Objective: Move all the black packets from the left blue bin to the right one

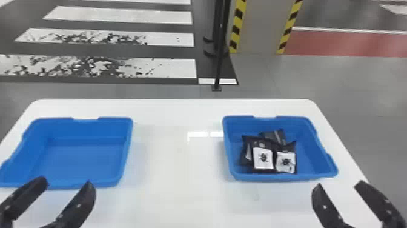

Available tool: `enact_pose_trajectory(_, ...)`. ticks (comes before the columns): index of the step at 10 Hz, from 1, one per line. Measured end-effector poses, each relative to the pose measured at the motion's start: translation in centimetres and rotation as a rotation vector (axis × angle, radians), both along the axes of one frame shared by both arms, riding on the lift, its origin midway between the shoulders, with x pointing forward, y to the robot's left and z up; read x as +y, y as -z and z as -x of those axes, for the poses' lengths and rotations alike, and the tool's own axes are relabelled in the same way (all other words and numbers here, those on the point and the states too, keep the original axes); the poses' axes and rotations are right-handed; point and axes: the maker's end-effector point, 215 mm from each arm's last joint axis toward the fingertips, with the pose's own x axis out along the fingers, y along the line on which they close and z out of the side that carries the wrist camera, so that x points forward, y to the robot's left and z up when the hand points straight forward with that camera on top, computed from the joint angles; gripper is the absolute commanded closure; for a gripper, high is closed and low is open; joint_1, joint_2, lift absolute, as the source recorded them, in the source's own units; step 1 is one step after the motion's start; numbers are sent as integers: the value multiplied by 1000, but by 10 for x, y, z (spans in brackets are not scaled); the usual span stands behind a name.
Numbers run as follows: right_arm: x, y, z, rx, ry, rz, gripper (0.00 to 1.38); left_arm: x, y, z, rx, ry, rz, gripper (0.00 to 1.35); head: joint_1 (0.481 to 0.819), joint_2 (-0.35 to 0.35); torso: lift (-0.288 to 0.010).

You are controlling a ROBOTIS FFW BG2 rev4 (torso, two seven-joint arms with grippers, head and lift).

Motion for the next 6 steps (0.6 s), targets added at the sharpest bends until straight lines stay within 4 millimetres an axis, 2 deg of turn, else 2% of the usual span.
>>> enact_pose_trajectory(6, -1, 2, 2, 5, 3, -12, 193, -3, 2, 0, 5, 5, 4, 185, 695, -87, -140)
